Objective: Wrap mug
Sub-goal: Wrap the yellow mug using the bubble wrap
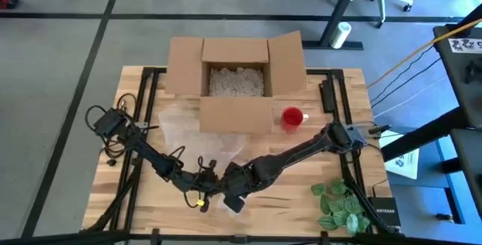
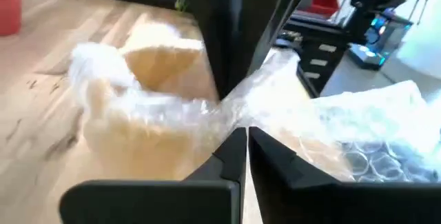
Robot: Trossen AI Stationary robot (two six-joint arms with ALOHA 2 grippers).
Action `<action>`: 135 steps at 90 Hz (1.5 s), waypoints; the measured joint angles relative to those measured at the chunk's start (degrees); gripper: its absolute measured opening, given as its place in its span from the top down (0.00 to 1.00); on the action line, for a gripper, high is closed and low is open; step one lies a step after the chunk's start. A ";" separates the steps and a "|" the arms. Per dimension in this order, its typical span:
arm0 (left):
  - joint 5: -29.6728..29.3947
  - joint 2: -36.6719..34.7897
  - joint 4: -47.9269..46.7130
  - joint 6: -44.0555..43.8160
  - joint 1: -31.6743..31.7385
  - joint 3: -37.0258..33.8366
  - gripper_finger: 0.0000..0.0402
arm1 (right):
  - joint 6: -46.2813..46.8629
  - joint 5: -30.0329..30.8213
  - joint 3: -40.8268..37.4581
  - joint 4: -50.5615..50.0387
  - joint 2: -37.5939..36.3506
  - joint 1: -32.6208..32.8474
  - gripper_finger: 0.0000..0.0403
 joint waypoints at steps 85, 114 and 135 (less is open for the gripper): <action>0.92 0.02 0.78 -1.07 1.25 -0.02 1.00 | -1.17 5.54 -4.74 5.56 -0.72 1.47 1.00; 0.94 0.02 0.69 -1.09 1.22 -0.02 1.00 | -1.52 8.10 -2.89 3.47 -0.31 1.56 1.00; 0.92 0.02 0.43 -1.09 1.22 -0.02 1.00 | -1.59 12.41 -2.84 2.55 -0.28 1.56 1.00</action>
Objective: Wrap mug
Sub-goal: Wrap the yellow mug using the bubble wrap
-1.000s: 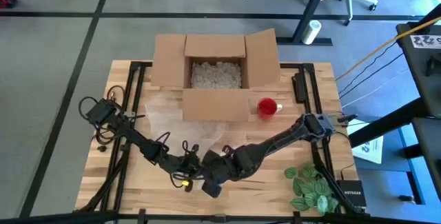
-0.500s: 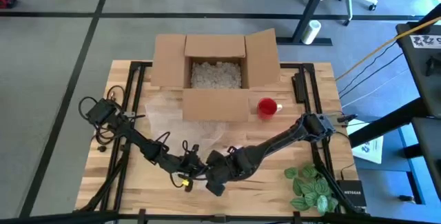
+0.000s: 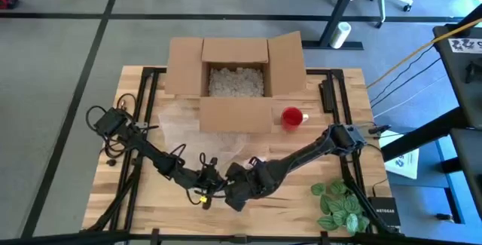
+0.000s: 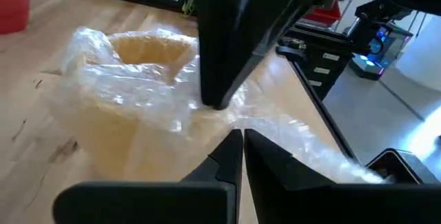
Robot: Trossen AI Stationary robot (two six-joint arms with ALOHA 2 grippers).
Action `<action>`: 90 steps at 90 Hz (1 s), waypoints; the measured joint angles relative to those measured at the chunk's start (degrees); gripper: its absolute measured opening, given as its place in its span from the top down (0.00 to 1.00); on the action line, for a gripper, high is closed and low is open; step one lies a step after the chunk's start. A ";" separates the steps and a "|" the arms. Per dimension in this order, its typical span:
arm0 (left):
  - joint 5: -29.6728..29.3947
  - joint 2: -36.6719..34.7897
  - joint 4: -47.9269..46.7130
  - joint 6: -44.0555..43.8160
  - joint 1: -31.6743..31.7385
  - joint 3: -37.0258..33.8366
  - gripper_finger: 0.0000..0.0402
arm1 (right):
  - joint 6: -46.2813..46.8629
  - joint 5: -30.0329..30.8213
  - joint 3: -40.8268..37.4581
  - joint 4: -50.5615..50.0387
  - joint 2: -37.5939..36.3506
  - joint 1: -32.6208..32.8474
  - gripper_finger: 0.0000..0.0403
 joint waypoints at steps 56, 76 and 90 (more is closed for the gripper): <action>0.17 0.00 -0.05 -0.02 -0.02 0.00 1.00 | 0.99 2.18 1.18 -5.05 -0.48 -0.07 1.00; 3.56 -0.99 1.43 -0.76 -0.29 0.00 1.00 | 0.22 -1.44 -2.00 -4.28 -0.52 -0.90 1.00; 3.84 -3.17 1.41 0.97 -1.67 0.00 1.00 | -0.46 -6.03 -7.63 2.48 -0.77 -2.15 1.00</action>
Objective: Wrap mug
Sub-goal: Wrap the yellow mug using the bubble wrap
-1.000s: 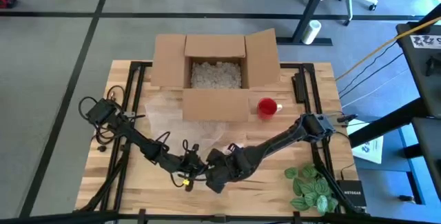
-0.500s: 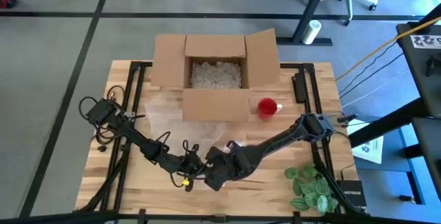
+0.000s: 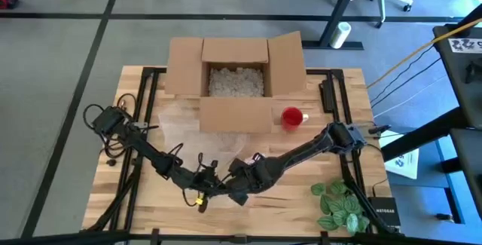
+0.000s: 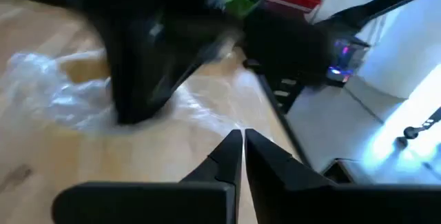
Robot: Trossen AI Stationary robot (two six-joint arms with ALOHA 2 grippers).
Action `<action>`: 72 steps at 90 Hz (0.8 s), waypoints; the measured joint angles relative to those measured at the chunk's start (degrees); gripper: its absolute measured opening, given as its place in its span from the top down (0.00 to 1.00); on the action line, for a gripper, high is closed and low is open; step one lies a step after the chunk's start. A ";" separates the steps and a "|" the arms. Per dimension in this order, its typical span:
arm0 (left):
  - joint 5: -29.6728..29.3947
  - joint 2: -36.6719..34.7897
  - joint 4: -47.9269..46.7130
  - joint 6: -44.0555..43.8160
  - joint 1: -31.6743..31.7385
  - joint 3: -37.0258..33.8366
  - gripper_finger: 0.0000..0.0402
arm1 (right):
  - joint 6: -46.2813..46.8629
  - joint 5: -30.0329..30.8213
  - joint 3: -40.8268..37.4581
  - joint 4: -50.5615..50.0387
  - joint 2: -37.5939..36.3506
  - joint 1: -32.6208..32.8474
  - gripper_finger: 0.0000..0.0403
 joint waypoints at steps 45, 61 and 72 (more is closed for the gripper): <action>-2.14 -2.49 -23.12 -13.79 -5.25 0.00 1.00 | -1.96 -6.34 -3.71 8.11 -0.04 -2.31 1.00; -2.12 -0.91 -20.69 -12.31 -5.21 0.00 1.00 | -2.35 -6.70 -3.80 11.66 0.18 -2.91 1.00; -1.99 1.20 -13.95 -8.83 -4.95 0.00 1.00 | -2.36 -6.70 -3.80 11.96 0.21 -3.16 1.00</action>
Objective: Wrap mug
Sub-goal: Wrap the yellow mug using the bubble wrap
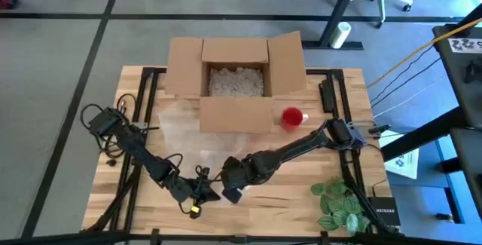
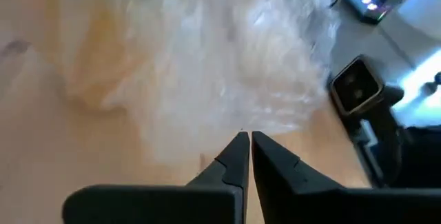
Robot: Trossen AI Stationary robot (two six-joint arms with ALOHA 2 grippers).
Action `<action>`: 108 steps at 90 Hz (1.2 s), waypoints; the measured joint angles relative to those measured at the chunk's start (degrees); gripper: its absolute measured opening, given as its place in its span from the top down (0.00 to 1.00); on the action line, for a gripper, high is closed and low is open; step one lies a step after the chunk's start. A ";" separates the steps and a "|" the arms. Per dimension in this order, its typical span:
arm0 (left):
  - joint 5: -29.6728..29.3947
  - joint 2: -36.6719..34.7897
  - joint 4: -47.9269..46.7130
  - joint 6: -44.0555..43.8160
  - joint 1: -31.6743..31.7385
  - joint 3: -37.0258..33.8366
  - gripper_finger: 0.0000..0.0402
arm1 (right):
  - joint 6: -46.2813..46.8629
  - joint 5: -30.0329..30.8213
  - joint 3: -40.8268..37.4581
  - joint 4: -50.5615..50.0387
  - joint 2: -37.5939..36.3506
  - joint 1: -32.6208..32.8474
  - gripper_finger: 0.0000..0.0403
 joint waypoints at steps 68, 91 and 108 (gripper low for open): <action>-12.94 0.59 12.99 14.42 3.27 0.02 1.00 | -0.42 -1.49 -0.13 5.70 0.22 -0.02 1.00; -12.73 0.44 9.48 10.20 4.12 0.31 1.00 | -0.15 -2.07 4.00 0.44 0.44 0.28 1.00; -13.34 0.42 8.87 10.04 4.23 0.26 1.00 | -0.13 -2.14 9.55 -8.07 0.44 0.35 1.00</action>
